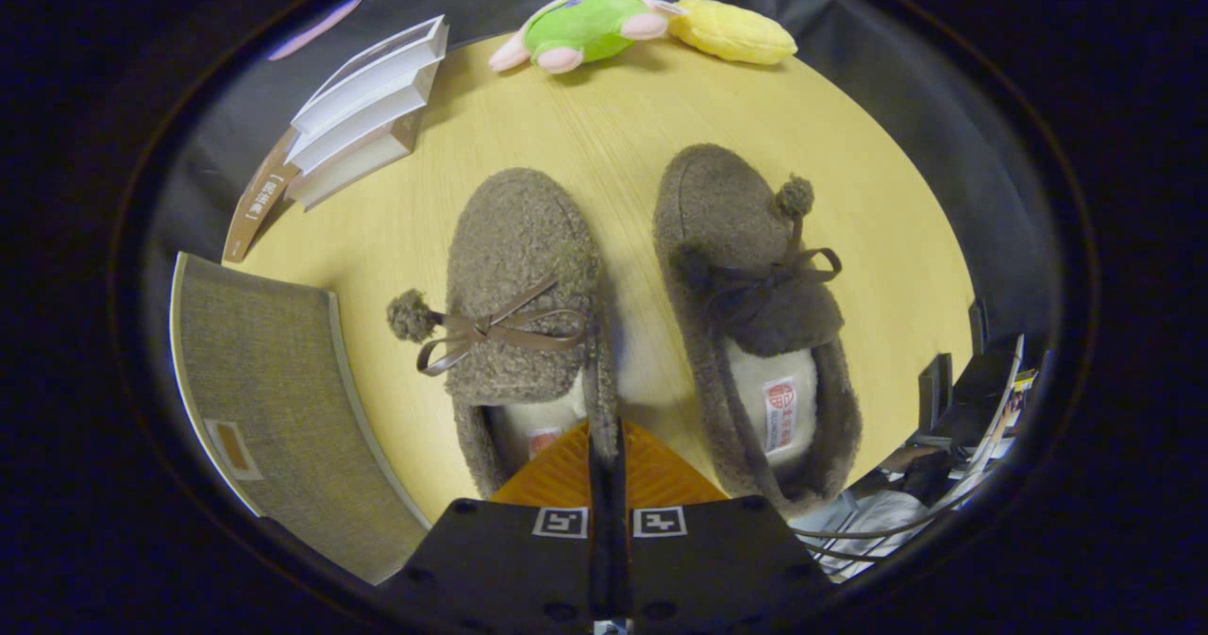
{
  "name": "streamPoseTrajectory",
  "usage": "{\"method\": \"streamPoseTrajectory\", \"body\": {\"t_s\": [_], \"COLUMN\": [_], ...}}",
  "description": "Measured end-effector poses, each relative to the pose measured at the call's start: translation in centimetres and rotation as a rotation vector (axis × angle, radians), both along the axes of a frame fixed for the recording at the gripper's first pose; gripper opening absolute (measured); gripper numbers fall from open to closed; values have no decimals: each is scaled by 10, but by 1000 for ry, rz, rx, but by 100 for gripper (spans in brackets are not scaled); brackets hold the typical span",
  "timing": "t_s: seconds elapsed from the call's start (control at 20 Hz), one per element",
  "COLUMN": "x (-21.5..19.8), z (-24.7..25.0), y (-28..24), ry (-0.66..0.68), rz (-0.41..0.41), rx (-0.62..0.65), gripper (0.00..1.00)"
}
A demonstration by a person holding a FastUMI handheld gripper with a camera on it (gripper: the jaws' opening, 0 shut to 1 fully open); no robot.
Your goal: Open the storage box then place both shoes into the box .Put the left shoe in first, then the right shoe, with the right side of both shoes facing outward in a uniform manner.
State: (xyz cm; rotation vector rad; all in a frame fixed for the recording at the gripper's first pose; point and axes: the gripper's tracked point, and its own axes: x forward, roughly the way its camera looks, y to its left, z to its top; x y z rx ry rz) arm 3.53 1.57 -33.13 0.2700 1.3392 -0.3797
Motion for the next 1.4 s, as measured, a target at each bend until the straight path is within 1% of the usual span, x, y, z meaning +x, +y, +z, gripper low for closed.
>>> {"method": "streamPoseTrajectory", "body": {"t_s": [0.05,0.1,0.3,0.45,0.55,0.75,0.85,1.1,1.4], "x": [-2,-3,-1,-13,-21,-21,-21,-15,-2], "z": [1,2,23,50,69,113,138,192,232], "y": [2,5,9,1,2,13,22,64,137], "ry": [5,12,-18,13,30,-25,-45,-96,-116], "rz": [16,48,57,97,113,99,106,129,206], "rx": [-11,-15,-48,-157,-207,-253,-275,-316,-339], "gripper": [4,4,4,4,4,4,4,4,4]}}
